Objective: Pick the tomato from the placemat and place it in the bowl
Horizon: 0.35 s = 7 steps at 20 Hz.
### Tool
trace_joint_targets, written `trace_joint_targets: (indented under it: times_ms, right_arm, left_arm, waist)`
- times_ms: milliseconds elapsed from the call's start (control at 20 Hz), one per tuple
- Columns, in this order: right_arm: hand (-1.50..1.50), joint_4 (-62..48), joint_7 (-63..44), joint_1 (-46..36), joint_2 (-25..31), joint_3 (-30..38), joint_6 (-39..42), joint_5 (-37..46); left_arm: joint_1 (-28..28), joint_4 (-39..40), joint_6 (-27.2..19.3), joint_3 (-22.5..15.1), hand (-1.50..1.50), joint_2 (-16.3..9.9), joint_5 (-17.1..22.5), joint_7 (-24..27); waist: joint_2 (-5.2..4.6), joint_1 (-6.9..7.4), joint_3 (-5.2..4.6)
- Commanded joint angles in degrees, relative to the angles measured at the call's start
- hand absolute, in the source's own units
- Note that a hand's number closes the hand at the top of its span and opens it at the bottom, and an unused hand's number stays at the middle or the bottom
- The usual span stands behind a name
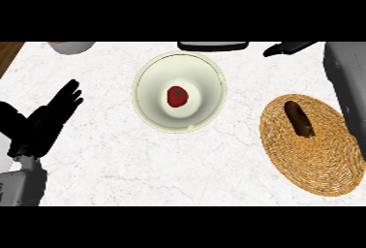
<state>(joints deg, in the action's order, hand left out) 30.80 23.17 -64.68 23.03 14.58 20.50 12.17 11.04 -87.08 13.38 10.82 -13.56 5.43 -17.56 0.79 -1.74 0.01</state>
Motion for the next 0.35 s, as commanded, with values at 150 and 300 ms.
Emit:
trace_joint_targets:
  times_ms: [150, 300]
  right_arm:
    - [-1.5, 10.0, 0.1, 11.5, 5.5, 5.3, 19.1, -11.7]
    - [1.5, 18.5, 3.1, 21.9, 6.8, 3.5, 23.3, -11.8]
  left_arm:
    - [-2.7, -2.8, -0.6, 0.9, 0.0, -0.2, 0.6, -1.6]
    - [-2.7, -1.7, -1.4, 0.8, 0.0, 0.6, -0.1, -0.4]
  waist:
    - [0.65, -1.62, 0.0]
    - [0.58, -2.42, -0.04]
